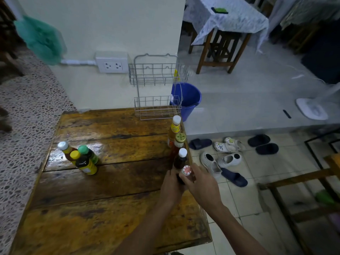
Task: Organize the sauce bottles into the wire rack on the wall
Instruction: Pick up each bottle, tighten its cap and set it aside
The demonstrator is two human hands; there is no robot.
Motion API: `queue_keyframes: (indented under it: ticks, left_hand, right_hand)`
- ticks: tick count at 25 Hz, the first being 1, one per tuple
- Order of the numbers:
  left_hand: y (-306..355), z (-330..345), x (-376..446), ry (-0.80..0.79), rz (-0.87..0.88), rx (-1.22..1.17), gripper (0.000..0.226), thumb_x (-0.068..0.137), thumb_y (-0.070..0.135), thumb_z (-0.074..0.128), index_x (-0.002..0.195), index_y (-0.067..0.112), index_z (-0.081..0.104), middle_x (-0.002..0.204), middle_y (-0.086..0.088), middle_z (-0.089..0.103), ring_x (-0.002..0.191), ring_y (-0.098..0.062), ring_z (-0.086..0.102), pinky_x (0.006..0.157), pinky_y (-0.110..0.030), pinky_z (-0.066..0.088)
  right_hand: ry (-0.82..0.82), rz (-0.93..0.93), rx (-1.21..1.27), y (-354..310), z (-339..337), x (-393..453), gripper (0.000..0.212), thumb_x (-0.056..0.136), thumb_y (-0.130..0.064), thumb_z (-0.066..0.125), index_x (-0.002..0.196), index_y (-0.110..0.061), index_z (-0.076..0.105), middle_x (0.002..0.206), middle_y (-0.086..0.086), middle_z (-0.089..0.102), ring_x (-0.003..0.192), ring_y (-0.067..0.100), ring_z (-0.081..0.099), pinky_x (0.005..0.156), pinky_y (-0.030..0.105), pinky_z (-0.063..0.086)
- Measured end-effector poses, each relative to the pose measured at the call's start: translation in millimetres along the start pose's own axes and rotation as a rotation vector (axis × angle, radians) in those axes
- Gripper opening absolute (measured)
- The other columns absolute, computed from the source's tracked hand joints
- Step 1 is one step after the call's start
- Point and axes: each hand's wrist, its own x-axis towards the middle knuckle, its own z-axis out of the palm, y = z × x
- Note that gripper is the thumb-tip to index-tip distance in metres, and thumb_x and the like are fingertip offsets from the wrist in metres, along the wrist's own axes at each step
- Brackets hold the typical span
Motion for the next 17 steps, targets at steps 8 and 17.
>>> queue_keyframes:
  ticks: [8, 17]
  left_hand:
    - [-13, 2, 6, -0.008, -0.017, -0.050, 0.033, 0.090, 0.029, 0.076, 0.116, 0.020, 0.057, 0.118, 0.000, 0.057, 0.102, -0.018, 0.062, 0.078, -0.026, 0.048]
    - [-29, -8, 2, -0.036, 0.007, 0.094, 0.055, 0.084, 0.028, 0.079, 0.132, 0.028, 0.051, 0.130, 0.004, 0.053, 0.112, -0.020, 0.062, 0.085, -0.036, 0.056]
  right_hand:
    - [-0.008, 0.026, -0.042, 6, 16, 4, 0.029, 0.092, -0.054, 0.062, 0.103, -0.028, 0.054, 0.086, -0.014, 0.059, 0.064, 0.003, 0.050, 0.049, 0.009, 0.025]
    - [-0.017, 0.174, -0.112, 4, 18, -15, 0.036, 0.087, -0.060, 0.064, 0.097, -0.029, 0.048, 0.079, -0.013, 0.062, 0.060, 0.005, 0.057, 0.047, 0.015, 0.031]
